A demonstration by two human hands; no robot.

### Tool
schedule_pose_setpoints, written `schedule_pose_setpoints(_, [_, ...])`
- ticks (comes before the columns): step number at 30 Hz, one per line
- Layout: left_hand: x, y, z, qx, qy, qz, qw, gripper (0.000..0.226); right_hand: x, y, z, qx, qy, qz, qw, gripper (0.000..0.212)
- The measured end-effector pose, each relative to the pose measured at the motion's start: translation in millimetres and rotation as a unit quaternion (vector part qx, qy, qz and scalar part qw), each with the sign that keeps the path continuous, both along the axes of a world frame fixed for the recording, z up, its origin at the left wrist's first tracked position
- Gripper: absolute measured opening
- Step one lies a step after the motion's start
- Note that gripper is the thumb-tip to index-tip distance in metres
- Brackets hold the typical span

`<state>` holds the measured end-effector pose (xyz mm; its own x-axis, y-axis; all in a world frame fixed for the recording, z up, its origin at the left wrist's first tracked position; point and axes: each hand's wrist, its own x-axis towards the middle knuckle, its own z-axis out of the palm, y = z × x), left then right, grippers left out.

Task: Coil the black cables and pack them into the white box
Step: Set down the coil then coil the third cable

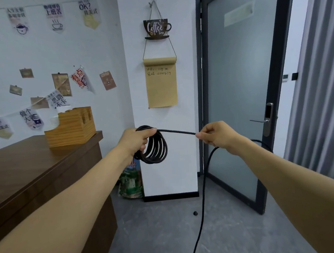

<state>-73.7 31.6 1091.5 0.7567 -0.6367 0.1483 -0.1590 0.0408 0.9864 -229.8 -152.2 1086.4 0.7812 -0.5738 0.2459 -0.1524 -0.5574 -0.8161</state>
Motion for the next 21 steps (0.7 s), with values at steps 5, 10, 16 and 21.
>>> schedule_pose_setpoints(5, [5, -6, -1, -0.032, 0.007, 0.055, 0.998, 0.016, 3, -1, -1, -0.082, 0.042, -0.013, 0.996, 0.024])
schedule_pose_setpoints(10, [18, -4, -1, -0.061, 0.018, 0.139, 0.988, 0.020, -12, -8, -6, -0.143, 0.100, -0.025, 0.984, 0.029])
schedule_pose_setpoints(16, [21, -6, -9, -0.078, 0.041, 0.198, 0.976, 0.033, -20, -17, -16, -0.090, 0.150, -0.044, 0.984, 0.024])
schedule_pose_setpoints(21, [14, -12, -8, -0.078, 0.060, 0.204, 0.974, 0.033, -25, -11, -16, 0.087, 0.147, -0.062, 0.983, 0.022])
